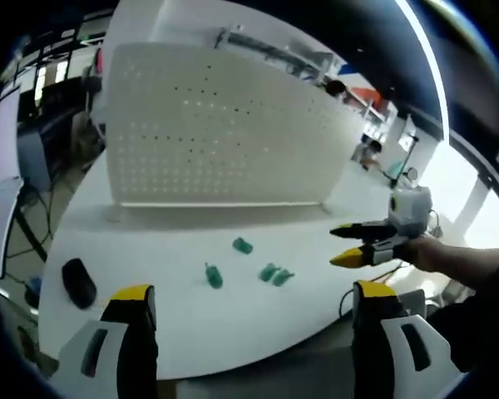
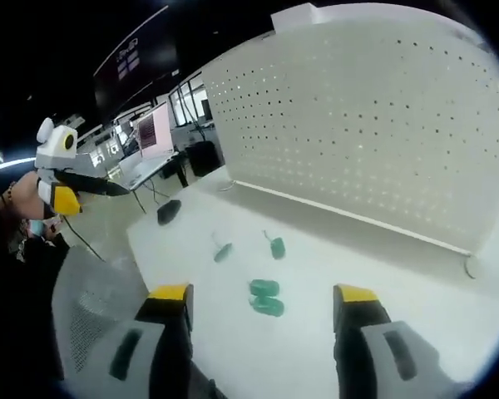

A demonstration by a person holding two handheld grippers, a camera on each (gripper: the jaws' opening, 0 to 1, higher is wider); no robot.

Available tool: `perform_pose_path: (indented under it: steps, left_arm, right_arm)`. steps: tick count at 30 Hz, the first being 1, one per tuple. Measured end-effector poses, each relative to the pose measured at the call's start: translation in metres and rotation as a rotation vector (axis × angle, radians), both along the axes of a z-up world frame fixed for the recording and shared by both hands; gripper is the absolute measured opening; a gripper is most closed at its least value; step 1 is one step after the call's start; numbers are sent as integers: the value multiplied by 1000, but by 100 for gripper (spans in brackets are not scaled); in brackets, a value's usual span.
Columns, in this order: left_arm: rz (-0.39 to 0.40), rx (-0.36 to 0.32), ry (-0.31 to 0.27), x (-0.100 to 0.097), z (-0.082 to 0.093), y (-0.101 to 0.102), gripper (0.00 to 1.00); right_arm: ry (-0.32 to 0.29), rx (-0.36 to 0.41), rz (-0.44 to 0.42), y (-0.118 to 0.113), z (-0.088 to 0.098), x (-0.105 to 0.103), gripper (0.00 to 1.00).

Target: Insert the hook assembly into the mounting plate slot until the hook locks in place.

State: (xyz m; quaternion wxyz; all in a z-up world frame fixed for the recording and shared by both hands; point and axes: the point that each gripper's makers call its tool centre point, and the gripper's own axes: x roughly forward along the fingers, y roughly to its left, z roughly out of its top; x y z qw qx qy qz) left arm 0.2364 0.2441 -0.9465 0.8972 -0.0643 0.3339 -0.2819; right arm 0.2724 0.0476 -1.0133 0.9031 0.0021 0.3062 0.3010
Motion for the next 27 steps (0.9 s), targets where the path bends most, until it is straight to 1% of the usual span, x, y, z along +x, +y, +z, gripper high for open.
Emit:
perform_pose_path:
  steps: [4, 9, 16, 18, 22, 25, 27]
  left_arm:
    - [-4, 1, 7, 1, -2, -1, 100]
    - [4, -6, 15, 2, -4, 0, 100]
    - [9, -15, 21, 6, -7, 3, 99]
    - [11, -11, 25, 5, -8, 4, 99]
    - [15, -13, 31, 4, -10, 7, 99]
    - [16, -10, 40, 3, -12, 9, 99]
    - [16, -8, 42, 3, -11, 11, 98]
  right_arm:
    - [21, 0, 28, 12, -6, 8, 61]
    - [18, -23, 76, 24, -10, 17, 56]
    - [37, -44, 126, 41, -22, 31, 55]
    - [48, -49, 141, 46, -27, 35, 53]
    - [56, -51, 167, 55, -30, 44, 51]
    - [47, -75, 172, 58, -34, 53, 51]
    - [59, -56, 158, 60, -37, 59, 49]
